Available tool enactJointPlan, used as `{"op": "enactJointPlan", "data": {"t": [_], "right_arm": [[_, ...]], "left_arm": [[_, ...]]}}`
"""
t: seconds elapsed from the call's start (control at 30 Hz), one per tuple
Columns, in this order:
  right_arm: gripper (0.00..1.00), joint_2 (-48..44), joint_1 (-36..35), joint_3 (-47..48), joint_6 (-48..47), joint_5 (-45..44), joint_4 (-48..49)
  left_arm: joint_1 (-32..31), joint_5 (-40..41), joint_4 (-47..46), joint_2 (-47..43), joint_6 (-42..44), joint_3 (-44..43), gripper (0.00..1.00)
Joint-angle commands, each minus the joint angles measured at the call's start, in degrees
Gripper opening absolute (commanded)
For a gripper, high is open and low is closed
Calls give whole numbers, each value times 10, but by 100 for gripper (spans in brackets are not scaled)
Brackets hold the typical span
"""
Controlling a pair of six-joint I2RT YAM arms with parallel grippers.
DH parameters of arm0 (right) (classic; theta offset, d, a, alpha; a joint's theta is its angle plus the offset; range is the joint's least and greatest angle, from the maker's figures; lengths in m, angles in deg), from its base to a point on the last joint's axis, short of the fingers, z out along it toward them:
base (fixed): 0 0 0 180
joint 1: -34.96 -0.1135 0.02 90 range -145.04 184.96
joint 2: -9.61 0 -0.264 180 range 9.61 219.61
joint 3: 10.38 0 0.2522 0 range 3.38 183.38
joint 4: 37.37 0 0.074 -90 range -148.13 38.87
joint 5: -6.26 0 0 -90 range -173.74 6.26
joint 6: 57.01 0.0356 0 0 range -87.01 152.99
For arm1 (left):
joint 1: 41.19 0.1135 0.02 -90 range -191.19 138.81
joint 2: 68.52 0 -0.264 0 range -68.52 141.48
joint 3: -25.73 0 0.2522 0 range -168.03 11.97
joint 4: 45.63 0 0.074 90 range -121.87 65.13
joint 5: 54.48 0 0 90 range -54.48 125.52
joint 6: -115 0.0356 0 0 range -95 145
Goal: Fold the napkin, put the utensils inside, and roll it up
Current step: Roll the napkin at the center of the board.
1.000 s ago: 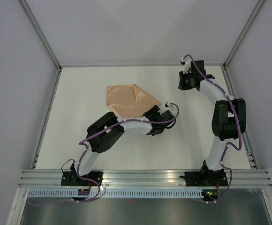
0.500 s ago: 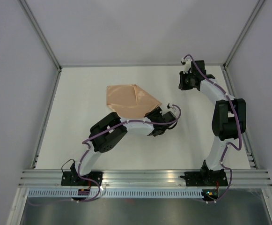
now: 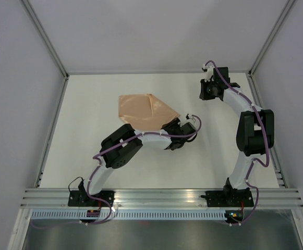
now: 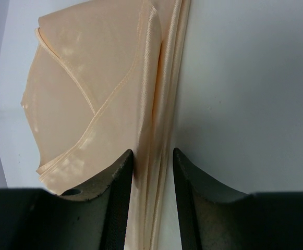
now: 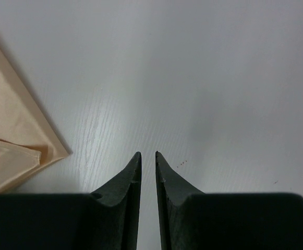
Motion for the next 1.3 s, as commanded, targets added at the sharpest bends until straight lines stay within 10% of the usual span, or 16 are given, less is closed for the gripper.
{"op": "enactJointPlan", "data": {"t": [0.0,0.57,1.27], "right_arm": [[22,-4,3,-6,8,4,4],[19,0,3,-10,5,7,12],[16,-27,4,-32,-19,10,22]], "left_arm": [[8,-43,16,30,8,-2,43],[26,-77,16,33,4,14,35],[44,-169,11,-6,11,35,2]]}}
